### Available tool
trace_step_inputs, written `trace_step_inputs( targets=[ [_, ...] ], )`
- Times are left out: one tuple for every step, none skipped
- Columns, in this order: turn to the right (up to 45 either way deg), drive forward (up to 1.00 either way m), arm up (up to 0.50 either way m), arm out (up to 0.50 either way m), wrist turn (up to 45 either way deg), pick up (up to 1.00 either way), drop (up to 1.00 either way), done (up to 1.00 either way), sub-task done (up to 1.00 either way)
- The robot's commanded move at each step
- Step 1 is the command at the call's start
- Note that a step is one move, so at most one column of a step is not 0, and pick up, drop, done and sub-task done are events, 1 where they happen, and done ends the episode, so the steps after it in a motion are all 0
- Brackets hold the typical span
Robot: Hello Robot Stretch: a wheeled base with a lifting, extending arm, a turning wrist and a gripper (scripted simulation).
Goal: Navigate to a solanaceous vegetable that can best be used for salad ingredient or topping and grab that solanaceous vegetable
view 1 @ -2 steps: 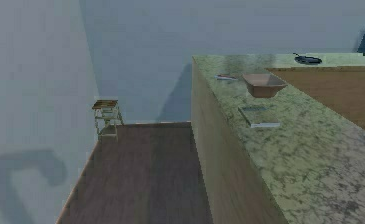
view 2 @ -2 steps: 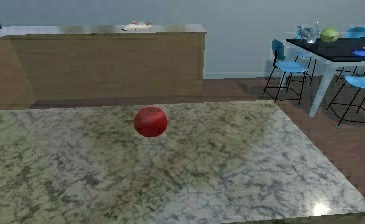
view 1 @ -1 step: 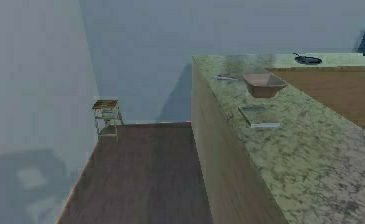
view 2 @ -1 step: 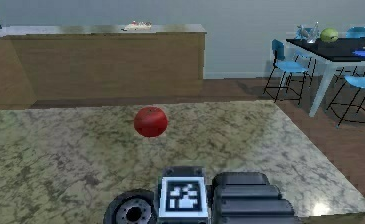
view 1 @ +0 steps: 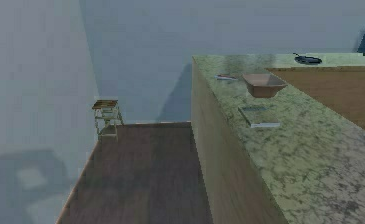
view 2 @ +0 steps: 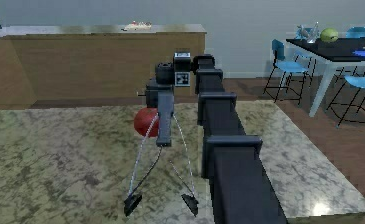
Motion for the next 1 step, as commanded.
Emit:
trace_step_inputs(
  targets=[
    [0.0, 0.00, 0.00, 0.00, 45.0, 0.00, 0.00, 0.00, 0.00]
  ],
)
